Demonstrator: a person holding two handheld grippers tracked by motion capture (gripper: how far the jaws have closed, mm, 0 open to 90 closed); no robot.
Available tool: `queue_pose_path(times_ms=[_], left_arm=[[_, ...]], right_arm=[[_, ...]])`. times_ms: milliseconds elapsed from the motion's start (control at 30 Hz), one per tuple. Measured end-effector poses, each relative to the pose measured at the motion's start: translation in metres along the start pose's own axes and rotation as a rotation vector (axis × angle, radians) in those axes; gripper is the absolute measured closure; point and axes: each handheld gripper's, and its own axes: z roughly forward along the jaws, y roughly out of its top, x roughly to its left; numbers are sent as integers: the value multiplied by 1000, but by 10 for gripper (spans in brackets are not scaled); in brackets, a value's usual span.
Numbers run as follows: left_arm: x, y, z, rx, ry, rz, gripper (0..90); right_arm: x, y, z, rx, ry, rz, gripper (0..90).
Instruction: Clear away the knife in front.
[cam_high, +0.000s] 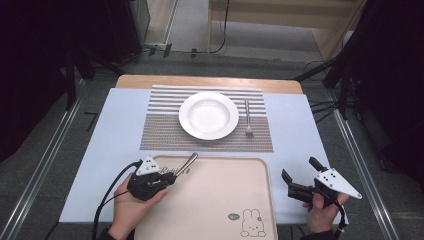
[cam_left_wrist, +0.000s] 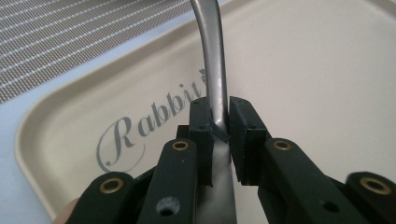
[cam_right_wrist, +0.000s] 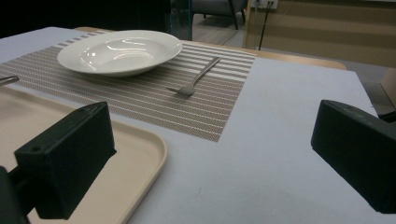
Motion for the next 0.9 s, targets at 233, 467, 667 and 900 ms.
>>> queue_pose_path(times_ms=[233, 467, 667, 900], left_arm=[[-6, -7, 5, 32, 21, 20, 793], [-16, -10, 7, 64, 61, 51, 792], [-22, -13, 9, 94, 79, 67, 792], [-22, -14, 9, 106, 84, 48, 791]], right_arm=[[0, 0, -1, -2, 0, 2, 0], [-1, 0, -1, -2, -2, 7, 0], [-1, 0, -1, -4, 0, 1, 0], [-1, 0, -1, -3, -2, 1, 0]])
